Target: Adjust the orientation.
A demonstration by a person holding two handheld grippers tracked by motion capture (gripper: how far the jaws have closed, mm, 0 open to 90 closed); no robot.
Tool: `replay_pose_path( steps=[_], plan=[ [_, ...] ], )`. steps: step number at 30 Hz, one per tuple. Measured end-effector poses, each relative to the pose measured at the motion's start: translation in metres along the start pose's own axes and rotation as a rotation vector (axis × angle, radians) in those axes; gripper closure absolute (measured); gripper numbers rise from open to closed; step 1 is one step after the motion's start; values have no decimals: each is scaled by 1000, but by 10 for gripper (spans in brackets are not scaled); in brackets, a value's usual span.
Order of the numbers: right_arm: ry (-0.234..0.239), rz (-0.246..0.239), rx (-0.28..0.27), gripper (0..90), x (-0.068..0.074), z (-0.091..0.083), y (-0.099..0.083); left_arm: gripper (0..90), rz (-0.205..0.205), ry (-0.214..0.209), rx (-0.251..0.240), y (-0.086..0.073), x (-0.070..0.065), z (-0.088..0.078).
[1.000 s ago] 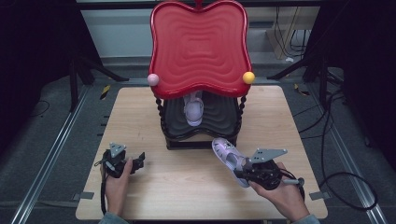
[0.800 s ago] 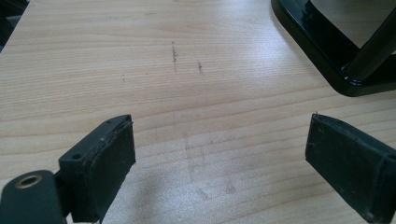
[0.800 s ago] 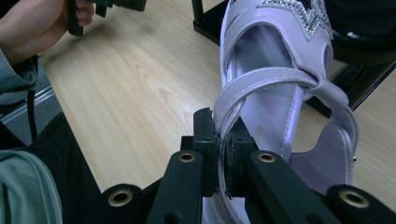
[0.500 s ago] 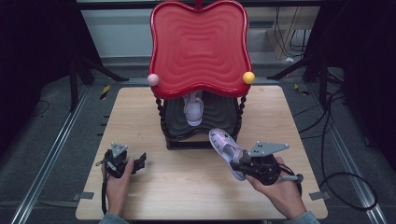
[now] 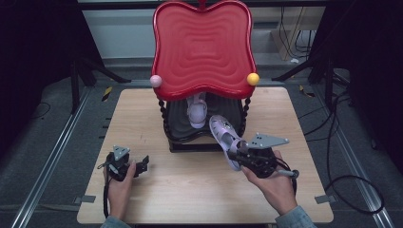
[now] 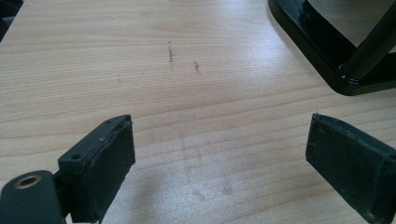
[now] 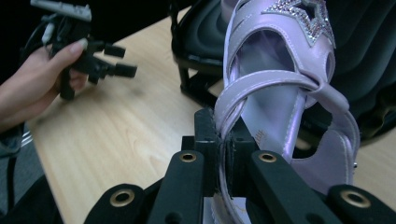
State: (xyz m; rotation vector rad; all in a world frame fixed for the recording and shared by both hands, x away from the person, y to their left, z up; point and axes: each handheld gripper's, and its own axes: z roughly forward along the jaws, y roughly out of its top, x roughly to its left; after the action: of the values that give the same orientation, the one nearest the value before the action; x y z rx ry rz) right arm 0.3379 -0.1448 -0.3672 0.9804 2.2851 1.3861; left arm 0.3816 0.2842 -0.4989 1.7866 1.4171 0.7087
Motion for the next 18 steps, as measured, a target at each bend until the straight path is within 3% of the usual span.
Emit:
replay_pose_path(
  steps=[8,18],
  plan=[
    [-40,25,-65,866,4,9,11,75,-1,2,1,0,0,0],
    [-71,38,-94,865,7,20,18,75,-4,0,-2,0,1,0]
  ],
)
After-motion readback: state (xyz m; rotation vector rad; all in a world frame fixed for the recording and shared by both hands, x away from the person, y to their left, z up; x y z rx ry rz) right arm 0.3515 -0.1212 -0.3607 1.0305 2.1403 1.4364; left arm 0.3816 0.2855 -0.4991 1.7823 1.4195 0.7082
